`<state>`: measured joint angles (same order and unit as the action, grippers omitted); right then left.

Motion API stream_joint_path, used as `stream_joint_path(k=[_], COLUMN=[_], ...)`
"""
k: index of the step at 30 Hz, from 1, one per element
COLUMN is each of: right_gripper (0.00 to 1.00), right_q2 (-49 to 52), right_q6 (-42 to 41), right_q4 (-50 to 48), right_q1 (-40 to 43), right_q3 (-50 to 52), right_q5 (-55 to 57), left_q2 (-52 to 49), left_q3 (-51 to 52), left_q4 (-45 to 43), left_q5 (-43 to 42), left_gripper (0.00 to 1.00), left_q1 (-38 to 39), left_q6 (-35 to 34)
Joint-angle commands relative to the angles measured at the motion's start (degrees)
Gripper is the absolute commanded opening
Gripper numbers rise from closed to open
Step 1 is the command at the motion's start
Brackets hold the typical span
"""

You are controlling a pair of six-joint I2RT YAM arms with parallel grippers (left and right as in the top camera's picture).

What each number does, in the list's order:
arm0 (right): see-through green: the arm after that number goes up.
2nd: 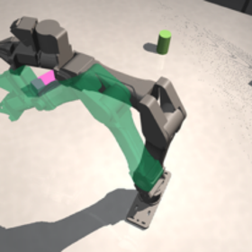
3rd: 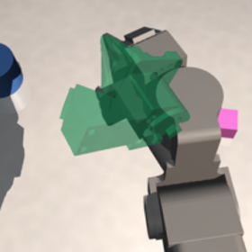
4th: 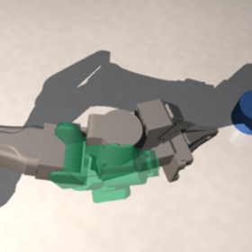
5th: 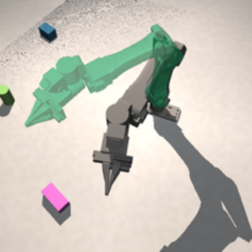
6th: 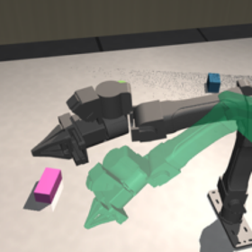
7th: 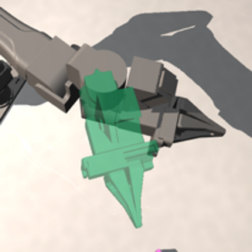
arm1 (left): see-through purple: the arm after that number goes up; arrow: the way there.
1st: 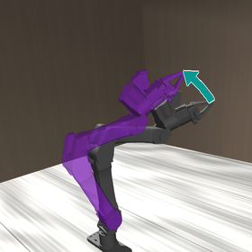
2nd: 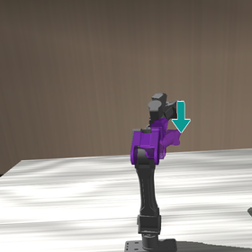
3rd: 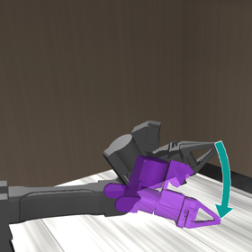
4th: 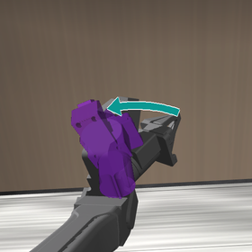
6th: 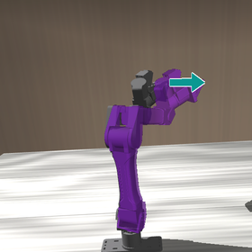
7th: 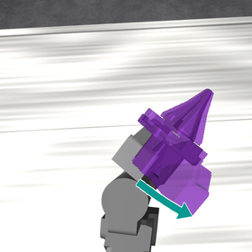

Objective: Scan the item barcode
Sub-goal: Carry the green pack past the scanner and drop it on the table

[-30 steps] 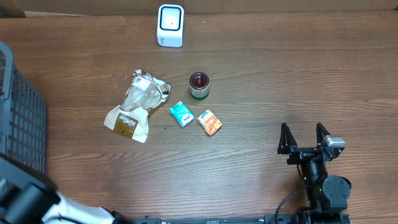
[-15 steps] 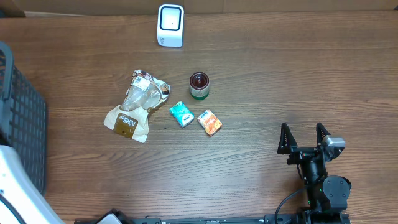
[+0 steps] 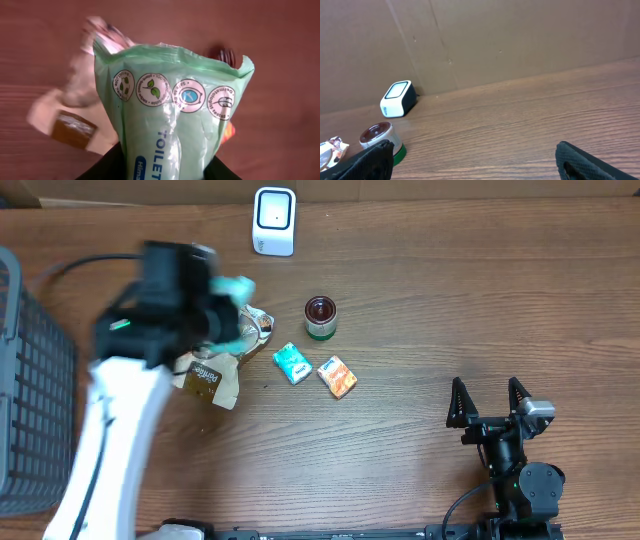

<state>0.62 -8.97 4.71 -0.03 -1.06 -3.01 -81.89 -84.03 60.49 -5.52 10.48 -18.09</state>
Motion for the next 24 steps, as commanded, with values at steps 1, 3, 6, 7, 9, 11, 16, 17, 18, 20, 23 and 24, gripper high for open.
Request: stream_joint_path(k=[1,3,6,7,9,11,16,17,18,20,23,24], right_gripper=[1.00,1.00,1.00,1.00,1.00,1.00,1.00,1.00,1.00,1.00,1.00,1.00], right_q2=[-0.46,-0.46,-0.46,-0.46,-0.46,-0.46,-0.46,-0.46,-0.46,-0.46,-0.46,-0.46], right_q6=[-0.02,-0.02,-0.02,-0.02,-0.02,-0.02,-0.02,-0.02,-0.02,-0.02,-0.02,-0.02], right_q4=[-0.28,-0.28,-0.31,-0.28,-0.28,-0.28,-0.28,-0.28,-0.28,-0.28,-0.28,-0.28], right_q1=[0.15,0.15,0.15,0.15,0.15,0.15,0.15,0.15,0.15,0.15,0.15,0.15], right_q3=[0.61,0.61,0.61,0.61,0.61,0.61,0.61,0.61,0.61,0.61,0.61,0.61], right_q5=[-0.11,-0.11,-0.11,-0.11,-0.11,-0.09,-0.11,-0.11,-0.11,-0.11,-0.11,-0.11], left_q2=[-5.66,-8.41,-13.00,-14.45,-16.90,-18.69,-19.98,-19.98,-19.98,-19.98,-19.74,-19.56], left_q3=[1.90,2.16,2.34,2.36,2.82,4.17,11.26,13.09,13.68,13.94,13.16,12.39], left_q4=[0.15,0.17,1.25,1.99,3.15,3.32,1.27,0.20,-0.48,-1.18,-2.34,-2.36], left_q5=[2.71,3.58,6.64,7.72,9.16,9.16,11.41,11.56,11.50,11.61,11.74,11.74], left_gripper=[0.38,0.38,0.37,0.37,0.36,0.35,0.39,0.47,0.64,0.94,0.96,0.96], left_q1=[8.13,10.99,14.45,15.13,15.82,15.89,15.80,15.80,15.80,15.78,15.45,15.10], left_q6=[-1.49,-2.82,-6.01,-7.32,-9.70,-11.19,-18.56,-19.54,-19.63,-19.58,-18.45,-18.25])
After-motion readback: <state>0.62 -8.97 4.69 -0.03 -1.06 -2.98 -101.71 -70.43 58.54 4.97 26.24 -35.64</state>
